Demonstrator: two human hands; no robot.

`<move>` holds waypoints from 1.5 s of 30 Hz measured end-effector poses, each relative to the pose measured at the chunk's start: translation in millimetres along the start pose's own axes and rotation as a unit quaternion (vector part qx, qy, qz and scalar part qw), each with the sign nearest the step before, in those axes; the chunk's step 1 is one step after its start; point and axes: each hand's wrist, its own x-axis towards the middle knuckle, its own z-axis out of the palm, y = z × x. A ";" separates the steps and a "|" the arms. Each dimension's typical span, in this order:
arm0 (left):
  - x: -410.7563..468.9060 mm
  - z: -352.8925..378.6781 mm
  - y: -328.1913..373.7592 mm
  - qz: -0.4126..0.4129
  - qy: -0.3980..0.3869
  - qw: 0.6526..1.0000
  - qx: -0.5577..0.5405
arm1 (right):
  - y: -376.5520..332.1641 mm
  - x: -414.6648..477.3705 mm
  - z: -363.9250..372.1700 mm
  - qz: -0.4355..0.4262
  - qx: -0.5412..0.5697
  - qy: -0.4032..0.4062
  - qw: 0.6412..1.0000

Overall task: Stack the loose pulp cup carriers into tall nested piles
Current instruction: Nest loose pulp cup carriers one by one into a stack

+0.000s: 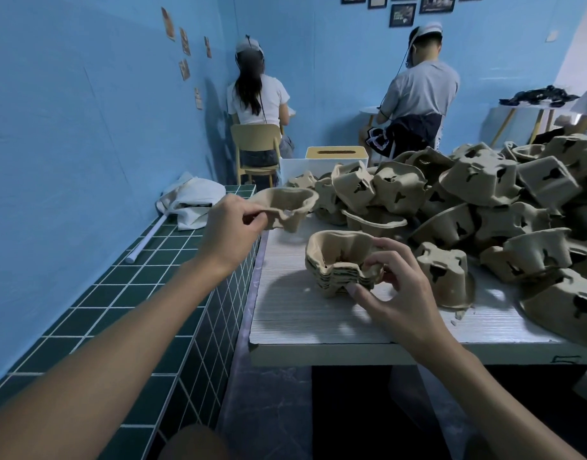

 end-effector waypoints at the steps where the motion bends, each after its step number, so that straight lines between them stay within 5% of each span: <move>1: -1.8 0.1 10.7 0.008 0.016 1.000 -0.016 | -0.4 0.0 0.5 0.001 0.000 0.002 1.000; 9: -37.1 21.1 72.0 0.081 -0.038 0.995 -0.047 | -3.2 0.1 2.8 0.046 0.025 0.015 0.999; 26: -31.2 24.8 58.9 0.090 -0.140 0.985 -0.035 | -2.1 5.3 1.6 0.047 -0.058 0.041 0.996; 36: 100.8 92.2 48.3 0.004 -0.162 0.987 0.008 | -0.2 5.0 0.1 0.042 -0.021 0.027 0.999; 45: 113.8 117.2 52.0 -0.042 -0.130 0.990 -0.045 | 4.5 6.2 0.1 0.032 -0.022 0.035 0.999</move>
